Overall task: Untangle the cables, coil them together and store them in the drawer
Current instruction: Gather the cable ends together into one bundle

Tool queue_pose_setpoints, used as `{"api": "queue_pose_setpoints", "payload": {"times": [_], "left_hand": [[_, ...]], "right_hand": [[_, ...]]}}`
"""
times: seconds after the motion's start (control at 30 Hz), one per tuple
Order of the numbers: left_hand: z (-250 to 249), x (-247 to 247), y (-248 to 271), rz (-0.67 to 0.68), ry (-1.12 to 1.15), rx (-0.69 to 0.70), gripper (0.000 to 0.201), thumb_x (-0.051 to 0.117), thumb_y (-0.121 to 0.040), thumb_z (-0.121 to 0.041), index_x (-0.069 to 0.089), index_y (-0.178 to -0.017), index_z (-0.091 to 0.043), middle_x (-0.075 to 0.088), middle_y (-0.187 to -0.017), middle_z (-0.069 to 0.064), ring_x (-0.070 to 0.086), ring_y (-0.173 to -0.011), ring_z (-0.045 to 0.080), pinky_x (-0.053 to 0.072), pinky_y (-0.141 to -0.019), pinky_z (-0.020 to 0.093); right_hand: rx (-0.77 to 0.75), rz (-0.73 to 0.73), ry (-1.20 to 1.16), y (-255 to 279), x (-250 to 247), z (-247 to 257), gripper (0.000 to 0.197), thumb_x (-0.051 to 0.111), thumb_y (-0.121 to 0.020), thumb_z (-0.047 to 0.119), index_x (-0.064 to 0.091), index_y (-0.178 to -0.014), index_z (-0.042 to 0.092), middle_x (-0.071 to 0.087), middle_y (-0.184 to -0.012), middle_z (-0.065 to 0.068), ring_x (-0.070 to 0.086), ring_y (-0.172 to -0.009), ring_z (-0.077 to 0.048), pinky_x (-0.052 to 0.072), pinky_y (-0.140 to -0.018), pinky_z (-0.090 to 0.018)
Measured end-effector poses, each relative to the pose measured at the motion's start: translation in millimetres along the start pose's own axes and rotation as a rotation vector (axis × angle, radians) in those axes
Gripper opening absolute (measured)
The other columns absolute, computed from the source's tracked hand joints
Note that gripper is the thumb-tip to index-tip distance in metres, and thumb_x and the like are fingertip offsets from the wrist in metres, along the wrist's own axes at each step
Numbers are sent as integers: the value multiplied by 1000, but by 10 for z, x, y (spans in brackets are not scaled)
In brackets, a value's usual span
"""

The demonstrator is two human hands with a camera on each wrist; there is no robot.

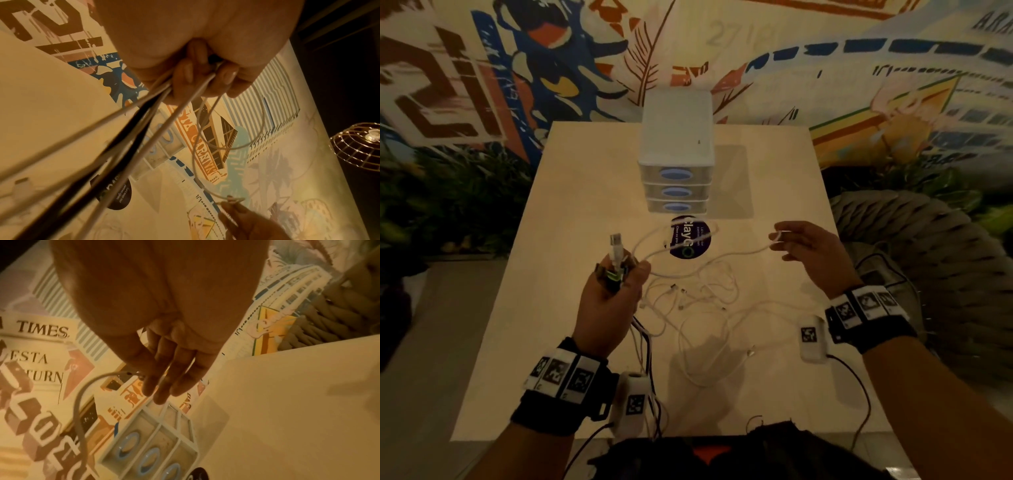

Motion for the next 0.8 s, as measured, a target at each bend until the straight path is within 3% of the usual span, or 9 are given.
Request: {"api": "queue_pose_setpoints", "payload": {"times": [0.1, 0.17, 0.23, 0.4, 0.47, 0.57, 0.67, 0.73, 0.8], "left_hand": [[-39, 62, 80, 211, -152, 79, 24, 64, -81, -41, 52, -72, -22, 49, -59, -7, 44, -56, 8, 40, -59, 28], [-87, 163, 167, 331, -204, 104, 23, 66, -80, -31, 51, -70, -17, 53, -62, -9, 47, -58, 1, 41, -62, 15], [-129, 262, 247, 411, -227, 119, 21, 65, -80, -22, 49, -68, -17, 51, -63, -10, 48, -59, -1, 39, -64, 9], [-194, 338, 301, 481, -281, 179, 21, 61, -81, -25, 44, -69, -22, 45, -65, -11, 41, -61, 1, 38, -66, 12], [-220, 344, 306, 476, -310, 200, 29, 67, -85, -14, 45, -69, -22, 46, -65, -10, 42, -60, 1, 39, -63, 14], [-280, 368, 331, 521, -332, 190, 37, 73, -86, 2, 56, -77, -29, 60, -70, -17, 57, -66, -1, 49, -69, 17], [-338, 365, 373, 627, -314, 168, 34, 68, -81, -9, 54, -79, -41, 50, -68, -10, 44, -62, 5, 41, -63, 27], [-357, 341, 393, 669, -268, 160, 19, 61, -76, -18, 52, -78, -34, 47, -72, -3, 43, -65, 12, 38, -64, 34], [-362, 344, 392, 649, -201, 144, 9, 59, -81, -21, 56, -82, -30, 49, -75, -2, 45, -69, 14, 40, -67, 32]], "right_hand": [[5, -96, -228, 142, -31, 153, 18, 54, -103, 18, 72, -105, 15, 77, -101, -11, 73, -97, -28, 56, -79, -34], [-40, -156, -297, 202, -11, 293, 15, 67, -92, 27, 69, -100, 15, 76, -94, -10, 74, -88, -28, 58, -77, -34], [-74, -141, -329, 238, 41, 393, 31, 76, -79, 32, 63, -100, 15, 76, -95, -11, 74, -83, -28, 59, -76, -37], [-125, -103, -208, 349, 168, 525, 32, 72, -90, 18, 57, -118, 14, 76, -98, -17, 74, -81, -35, 59, -77, -47], [-139, -79, -157, 403, 227, 567, 32, 70, -92, 17, 60, -122, 18, 77, -96, -15, 74, -81, -33, 60, -76, -45], [-152, -65, -62, 474, 274, 591, 19, 67, -96, 13, 67, -114, 20, 77, -92, -7, 71, -71, -24, 55, -69, -42], [-175, -71, 34, 563, 247, 658, 13, 60, -100, 27, 65, -112, 25, 68, -80, 4, 60, -62, -16, 50, -66, -40], [-211, -84, 91, 640, 216, 780, 18, 54, -99, 39, 59, -112, 29, 57, -69, 7, 53, -60, -14, 47, -64, -40], [-251, -65, 176, 743, 243, 930, 17, 52, -100, 41, 55, -113, 30, 55, -65, 9, 52, -60, -11, 45, -63, -40]]}}
Point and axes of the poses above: each hand's wrist, its own y-axis away from the middle knuckle, its own x-axis out of the palm, z = x × y, the point moved 3 cm from there along -y, towards the middle knuckle
